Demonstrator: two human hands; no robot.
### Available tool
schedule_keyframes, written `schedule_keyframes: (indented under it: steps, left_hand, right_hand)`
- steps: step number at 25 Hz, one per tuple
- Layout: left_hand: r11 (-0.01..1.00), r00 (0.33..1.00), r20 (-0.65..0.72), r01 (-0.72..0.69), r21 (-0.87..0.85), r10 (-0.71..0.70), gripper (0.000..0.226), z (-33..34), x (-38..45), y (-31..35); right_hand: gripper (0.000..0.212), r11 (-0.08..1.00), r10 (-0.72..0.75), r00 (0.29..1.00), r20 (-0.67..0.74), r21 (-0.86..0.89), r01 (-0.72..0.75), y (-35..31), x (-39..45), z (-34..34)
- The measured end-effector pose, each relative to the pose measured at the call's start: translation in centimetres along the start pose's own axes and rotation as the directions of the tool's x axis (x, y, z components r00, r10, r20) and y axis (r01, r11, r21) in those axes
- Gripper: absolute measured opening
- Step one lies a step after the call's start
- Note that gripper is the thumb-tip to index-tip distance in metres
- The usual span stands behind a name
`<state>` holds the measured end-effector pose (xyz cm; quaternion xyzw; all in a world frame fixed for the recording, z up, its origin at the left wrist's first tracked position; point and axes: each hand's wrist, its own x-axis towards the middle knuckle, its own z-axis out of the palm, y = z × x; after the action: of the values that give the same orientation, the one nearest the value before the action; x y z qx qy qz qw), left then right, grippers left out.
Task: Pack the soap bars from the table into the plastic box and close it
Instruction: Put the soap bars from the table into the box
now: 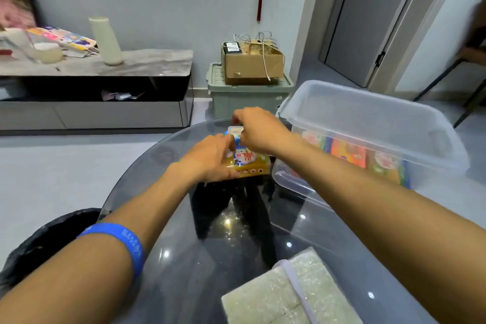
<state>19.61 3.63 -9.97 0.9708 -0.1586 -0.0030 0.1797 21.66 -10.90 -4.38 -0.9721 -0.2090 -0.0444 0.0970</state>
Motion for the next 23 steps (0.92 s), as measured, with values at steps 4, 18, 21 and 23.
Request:
schedule_keyframes:
  steps: [4, 18, 21, 23]
  left_hand:
    - [0.984, 0.987, 0.110, 0.104, 0.146, -0.120, 0.061, -0.9, -0.5, -3.1]
    - [0.861, 0.856, -0.086, 0.507, -0.051, -0.509, 0.059, -5.1, -7.3, -6.6]
    - [0.868, 0.843, -0.220, 0.454, -0.199, -0.491, 0.055, -10.0, -7.0, -2.1]
    - [0.886, 0.845, -0.287, 0.386, -0.256, -0.451, 0.056, -13.1, -5.6, 1.9]
  right_hand:
    - [0.046, 0.984, 0.159, 0.951, 0.266, -0.124, -0.130, 1.7, 3.9, 2.9]
    - [0.064, 0.947, 0.133, 0.990, 0.048, 0.289, -0.142, -2.9, -2.6, -0.2]
    - [0.069, 0.906, 0.094, 0.979, -0.182, 0.423, -0.009, -2.4, -5.7, -7.7]
    - [0.070, 0.927, 0.121, 0.917, -0.380, 0.374, 0.032, 0.4, -7.9, -12.9]
